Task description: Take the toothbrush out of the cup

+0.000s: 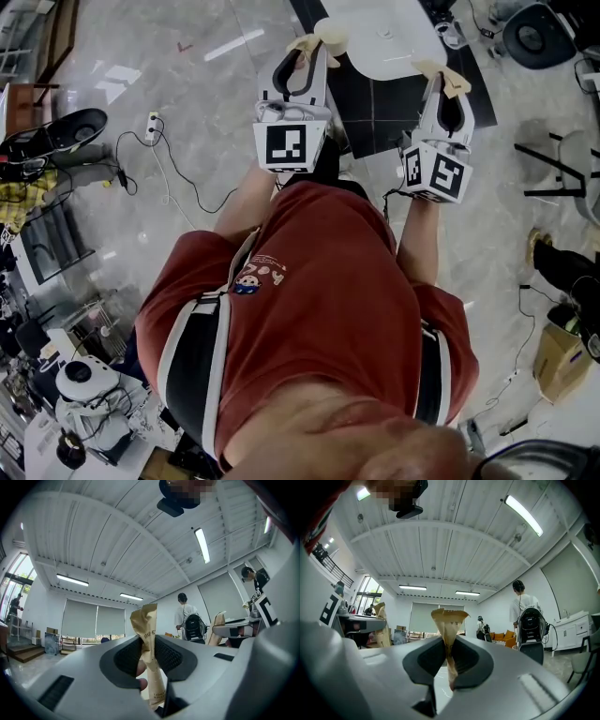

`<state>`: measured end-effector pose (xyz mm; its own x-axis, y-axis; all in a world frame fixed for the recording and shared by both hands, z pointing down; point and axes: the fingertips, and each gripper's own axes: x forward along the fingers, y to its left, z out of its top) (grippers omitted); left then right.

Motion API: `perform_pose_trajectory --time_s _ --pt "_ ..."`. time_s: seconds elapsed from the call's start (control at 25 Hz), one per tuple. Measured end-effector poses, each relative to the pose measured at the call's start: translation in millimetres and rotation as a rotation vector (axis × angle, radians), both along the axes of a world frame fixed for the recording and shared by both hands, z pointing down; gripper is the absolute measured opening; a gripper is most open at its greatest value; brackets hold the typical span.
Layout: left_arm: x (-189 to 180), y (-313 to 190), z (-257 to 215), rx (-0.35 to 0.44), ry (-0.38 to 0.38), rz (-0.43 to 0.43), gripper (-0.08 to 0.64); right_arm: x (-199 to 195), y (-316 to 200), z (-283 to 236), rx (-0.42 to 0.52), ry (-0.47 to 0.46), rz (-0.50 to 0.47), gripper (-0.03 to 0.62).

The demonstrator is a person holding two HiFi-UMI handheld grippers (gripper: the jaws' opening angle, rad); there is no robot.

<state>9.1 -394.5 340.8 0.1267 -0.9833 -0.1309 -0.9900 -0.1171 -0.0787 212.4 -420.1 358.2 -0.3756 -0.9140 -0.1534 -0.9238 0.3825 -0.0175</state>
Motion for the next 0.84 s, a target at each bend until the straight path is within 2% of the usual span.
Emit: perform_pose_trajectory --time_s 0.84 --pt "-7.6 3.8 0.5 0.004 0.015 -0.01 0.078 -10.7 2.4 1.0 -0.005 0.003 -0.02 0.04"
